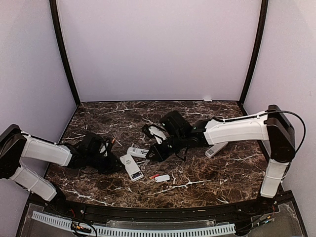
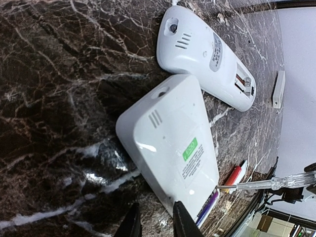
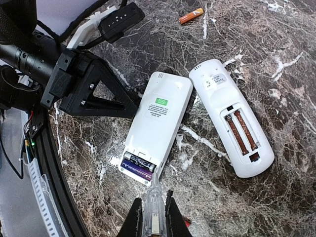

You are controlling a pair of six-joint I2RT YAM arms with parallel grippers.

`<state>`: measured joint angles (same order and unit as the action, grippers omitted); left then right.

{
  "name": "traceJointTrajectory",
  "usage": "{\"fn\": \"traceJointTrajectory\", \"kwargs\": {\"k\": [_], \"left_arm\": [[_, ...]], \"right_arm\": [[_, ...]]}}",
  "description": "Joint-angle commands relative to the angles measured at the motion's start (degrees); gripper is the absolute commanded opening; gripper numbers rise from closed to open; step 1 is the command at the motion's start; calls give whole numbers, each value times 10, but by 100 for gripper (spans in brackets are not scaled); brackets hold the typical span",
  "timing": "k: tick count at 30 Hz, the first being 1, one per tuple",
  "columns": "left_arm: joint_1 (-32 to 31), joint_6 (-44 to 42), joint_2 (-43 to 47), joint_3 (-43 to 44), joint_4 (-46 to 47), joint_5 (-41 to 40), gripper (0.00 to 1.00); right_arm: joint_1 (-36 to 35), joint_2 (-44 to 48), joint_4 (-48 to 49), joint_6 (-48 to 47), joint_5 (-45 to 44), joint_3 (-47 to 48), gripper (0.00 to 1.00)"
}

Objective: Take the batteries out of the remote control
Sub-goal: Remove the battery from the remote control without the battery cover.

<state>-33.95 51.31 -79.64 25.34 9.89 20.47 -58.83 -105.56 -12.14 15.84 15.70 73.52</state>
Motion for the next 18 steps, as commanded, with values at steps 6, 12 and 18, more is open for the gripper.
{"fn": "traceJointTrajectory", "kwargs": {"k": [6, 12, 18], "left_arm": [[3, 0, -23, -6, 21, 21, 18], [3, 2, -30, -7, 29, 28, 16], [3, 2, -32, -8, 32, 31, 15]], "right_arm": [[35, -25, 57, 101, 79, -41, 0], [47, -25, 84, 141, 90, -56, 0], [57, -19, 117, 184, 93, -75, 0]]}}
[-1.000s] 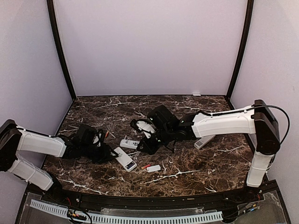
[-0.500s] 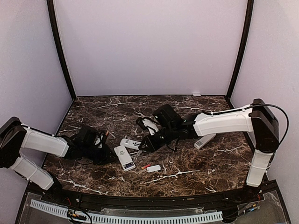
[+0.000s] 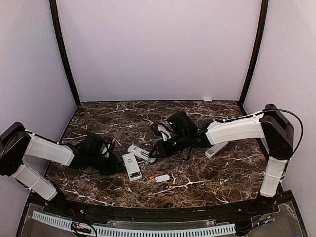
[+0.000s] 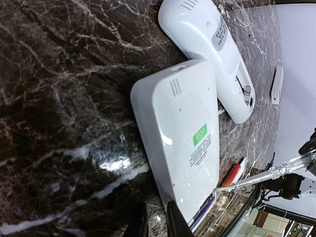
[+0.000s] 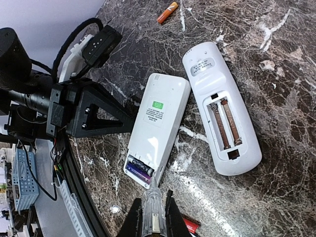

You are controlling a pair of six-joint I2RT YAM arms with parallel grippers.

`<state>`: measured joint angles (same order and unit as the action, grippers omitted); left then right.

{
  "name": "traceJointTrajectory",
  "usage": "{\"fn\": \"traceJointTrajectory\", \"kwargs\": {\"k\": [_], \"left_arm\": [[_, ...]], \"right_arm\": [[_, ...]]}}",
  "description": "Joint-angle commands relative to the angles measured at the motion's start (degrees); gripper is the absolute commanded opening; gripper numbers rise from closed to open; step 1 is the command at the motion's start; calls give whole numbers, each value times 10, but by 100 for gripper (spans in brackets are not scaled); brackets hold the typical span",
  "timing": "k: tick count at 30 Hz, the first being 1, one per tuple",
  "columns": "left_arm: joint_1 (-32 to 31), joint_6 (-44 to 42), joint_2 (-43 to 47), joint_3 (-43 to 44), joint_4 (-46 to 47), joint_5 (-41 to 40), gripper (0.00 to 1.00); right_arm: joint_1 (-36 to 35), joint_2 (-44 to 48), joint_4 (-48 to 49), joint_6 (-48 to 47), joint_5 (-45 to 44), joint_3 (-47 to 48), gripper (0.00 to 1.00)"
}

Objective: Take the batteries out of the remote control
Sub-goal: Remove the battery from the remote control without the battery cover.

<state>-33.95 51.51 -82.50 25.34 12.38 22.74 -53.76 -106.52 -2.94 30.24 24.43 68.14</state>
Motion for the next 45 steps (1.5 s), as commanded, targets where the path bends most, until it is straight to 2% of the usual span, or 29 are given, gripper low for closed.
{"fn": "traceJointTrajectory", "kwargs": {"k": [1, 11, 23, 27, 33, 39, 45], "left_arm": [[3, 1, -4, -7, 7, 9, 15], [2, 3, -6, -10, 14, 13, 14], [2, 9, -8, -17, 34, 22, 14], [2, 11, -5, -19, 38, 22, 13], [2, 8, 17, -23, 38, 17, 13], [2, -1, 35, -19, 42, 19, 18], [2, -7, 24, -12, 41, 27, 21]], "right_arm": [[8, -6, 27, 50, 6, -25, 0], [17, 15, 113, 132, 17, -53, 0], [18, 21, 161, 172, 39, -58, 0], [18, 31, 143, 162, 25, -59, 0], [14, 62, 67, 102, -29, -49, 0], [-6, 57, -21, 50, -76, -15, 0], [-22, 42, -14, 45, -77, -4, 0]]}}
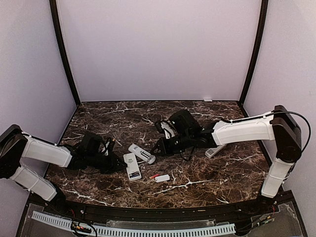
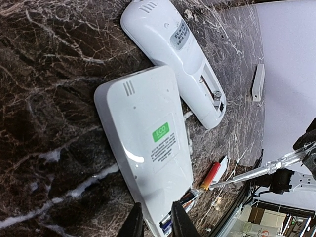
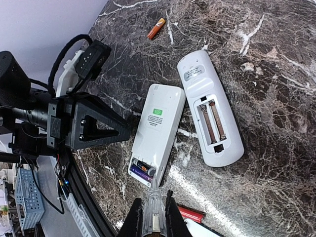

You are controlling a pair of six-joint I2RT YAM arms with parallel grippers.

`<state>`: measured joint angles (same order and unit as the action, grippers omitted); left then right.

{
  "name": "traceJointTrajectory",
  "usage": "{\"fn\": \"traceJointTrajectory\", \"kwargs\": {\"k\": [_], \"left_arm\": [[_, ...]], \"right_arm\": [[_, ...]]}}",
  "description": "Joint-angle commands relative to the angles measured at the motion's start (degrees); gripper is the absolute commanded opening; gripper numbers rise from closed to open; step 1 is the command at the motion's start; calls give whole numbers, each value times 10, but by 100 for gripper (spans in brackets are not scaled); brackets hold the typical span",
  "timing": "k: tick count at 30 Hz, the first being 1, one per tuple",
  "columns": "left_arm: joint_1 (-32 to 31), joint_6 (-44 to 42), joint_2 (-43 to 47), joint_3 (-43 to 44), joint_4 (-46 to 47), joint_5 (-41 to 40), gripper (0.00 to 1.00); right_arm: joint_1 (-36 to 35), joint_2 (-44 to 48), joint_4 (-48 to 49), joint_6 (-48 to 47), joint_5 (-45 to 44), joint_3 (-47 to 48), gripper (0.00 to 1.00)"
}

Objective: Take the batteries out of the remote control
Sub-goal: Remove the battery from the remote control without the battery cover.

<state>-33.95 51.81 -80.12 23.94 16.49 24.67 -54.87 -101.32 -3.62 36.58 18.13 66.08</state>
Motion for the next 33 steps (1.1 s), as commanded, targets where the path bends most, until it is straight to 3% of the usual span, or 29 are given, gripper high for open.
{"fn": "traceJointTrajectory", "kwargs": {"k": [1, 33], "left_arm": [[3, -11, -4, 2, 0, 9, 21], [2, -10, -35, 9, 15, 28, 14]], "right_arm": [[-13, -10, -4, -19, -12, 19, 0], [-96, -71, -114, -86, -122, 125, 0]]}}
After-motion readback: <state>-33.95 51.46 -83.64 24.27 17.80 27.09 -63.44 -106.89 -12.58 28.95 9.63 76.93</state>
